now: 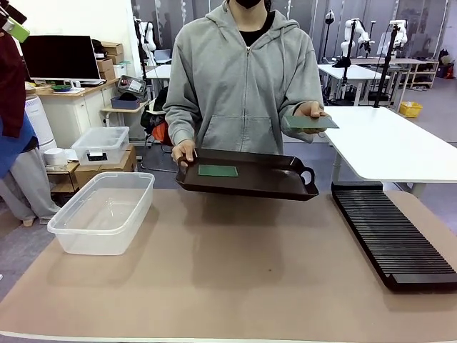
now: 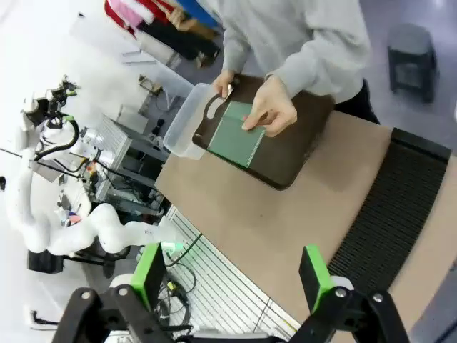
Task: Sort PCBs into racks and boxes based on the side picked up.
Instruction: Pick up the Blank PCB handed by the Human.
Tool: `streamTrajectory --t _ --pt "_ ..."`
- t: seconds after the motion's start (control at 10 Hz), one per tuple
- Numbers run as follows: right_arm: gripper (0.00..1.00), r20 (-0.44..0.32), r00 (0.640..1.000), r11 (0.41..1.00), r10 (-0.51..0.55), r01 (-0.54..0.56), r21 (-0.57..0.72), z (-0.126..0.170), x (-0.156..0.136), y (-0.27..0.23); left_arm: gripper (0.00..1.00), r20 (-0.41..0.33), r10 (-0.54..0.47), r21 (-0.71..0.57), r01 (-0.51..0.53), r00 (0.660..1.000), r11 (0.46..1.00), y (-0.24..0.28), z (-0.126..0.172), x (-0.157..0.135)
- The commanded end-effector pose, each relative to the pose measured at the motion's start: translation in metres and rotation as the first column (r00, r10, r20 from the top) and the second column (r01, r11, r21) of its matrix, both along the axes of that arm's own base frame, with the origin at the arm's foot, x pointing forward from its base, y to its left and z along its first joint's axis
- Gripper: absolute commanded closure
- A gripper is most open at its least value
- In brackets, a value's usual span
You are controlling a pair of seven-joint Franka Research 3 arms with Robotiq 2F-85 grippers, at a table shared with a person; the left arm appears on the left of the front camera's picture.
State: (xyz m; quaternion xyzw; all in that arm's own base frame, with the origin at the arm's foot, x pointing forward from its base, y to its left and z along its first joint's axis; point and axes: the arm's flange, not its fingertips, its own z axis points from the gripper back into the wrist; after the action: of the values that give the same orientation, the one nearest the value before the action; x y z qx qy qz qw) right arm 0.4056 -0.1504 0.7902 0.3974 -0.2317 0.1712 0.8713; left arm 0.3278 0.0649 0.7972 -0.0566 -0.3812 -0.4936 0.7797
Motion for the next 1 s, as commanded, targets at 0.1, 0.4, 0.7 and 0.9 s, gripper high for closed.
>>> streamTrajectory --t 0.1,0.4,0.7,0.9 --pt "0.0 -0.04 0.999 0.996 -0.002 0.005 0.09 0.006 -0.009 -0.008 0.0 -0.001 0.002 0.003 -0.002 1.0 1.0 0.0 -0.001 0.0" --pt "0.0 -0.12 0.993 0.978 0.013 0.013 0.209 -0.013 0.029 0.001 0.0 -0.001 0.002 0.003 -0.002 1.0 1.0 0.0 -0.001 0.0" --pt "0.0 -0.184 0.983 0.936 0.023 0.044 0.349 -0.068 0.063 0.016 0.0 -0.001 0.002 0.003 -0.002 1.0 1.0 0.0 -0.001 0.0" --pt "0.0 -0.23 0.97 0.906 0.075 0.03 0.422 -0.105 0.073 0.037 0.0 -0.001 0.002 0.003 -0.002 1.0 1.0 0.0 -0.001 0.0"
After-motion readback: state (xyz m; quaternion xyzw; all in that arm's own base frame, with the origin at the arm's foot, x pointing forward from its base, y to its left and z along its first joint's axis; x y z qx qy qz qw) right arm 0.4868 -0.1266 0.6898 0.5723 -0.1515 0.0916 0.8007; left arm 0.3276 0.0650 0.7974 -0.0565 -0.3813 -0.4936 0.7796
